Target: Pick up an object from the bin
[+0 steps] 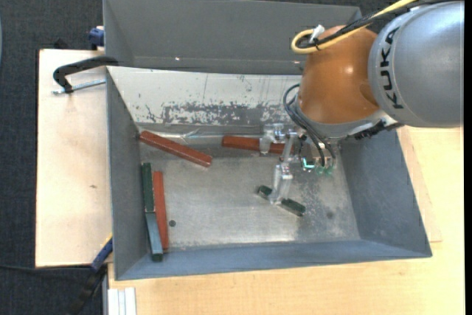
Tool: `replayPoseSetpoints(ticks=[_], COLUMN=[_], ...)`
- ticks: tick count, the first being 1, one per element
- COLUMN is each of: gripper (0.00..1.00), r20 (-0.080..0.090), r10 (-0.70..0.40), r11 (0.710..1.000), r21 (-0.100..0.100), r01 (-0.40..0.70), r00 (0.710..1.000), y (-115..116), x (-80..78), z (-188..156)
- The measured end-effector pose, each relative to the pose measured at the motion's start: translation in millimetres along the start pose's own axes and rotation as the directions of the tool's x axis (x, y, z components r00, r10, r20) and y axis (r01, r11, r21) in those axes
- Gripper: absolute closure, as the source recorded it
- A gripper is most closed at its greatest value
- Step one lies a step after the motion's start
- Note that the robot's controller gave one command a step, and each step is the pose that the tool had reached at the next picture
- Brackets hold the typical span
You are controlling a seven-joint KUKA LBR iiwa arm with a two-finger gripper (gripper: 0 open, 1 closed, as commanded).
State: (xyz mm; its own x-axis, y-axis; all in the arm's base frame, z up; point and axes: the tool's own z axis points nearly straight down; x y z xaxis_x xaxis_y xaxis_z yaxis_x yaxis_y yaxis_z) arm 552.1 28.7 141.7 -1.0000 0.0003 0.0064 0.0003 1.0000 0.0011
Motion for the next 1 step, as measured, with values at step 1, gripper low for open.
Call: replayPoseSetpoints(ticks=[1], gripper=[0.0], r20=[0.007], r10=[0.0], r11=[1.0], r21=[0.0], r01=[0.0], r00=[1.0], y=[-0.1], x=[-1.9], z=[-3.6])
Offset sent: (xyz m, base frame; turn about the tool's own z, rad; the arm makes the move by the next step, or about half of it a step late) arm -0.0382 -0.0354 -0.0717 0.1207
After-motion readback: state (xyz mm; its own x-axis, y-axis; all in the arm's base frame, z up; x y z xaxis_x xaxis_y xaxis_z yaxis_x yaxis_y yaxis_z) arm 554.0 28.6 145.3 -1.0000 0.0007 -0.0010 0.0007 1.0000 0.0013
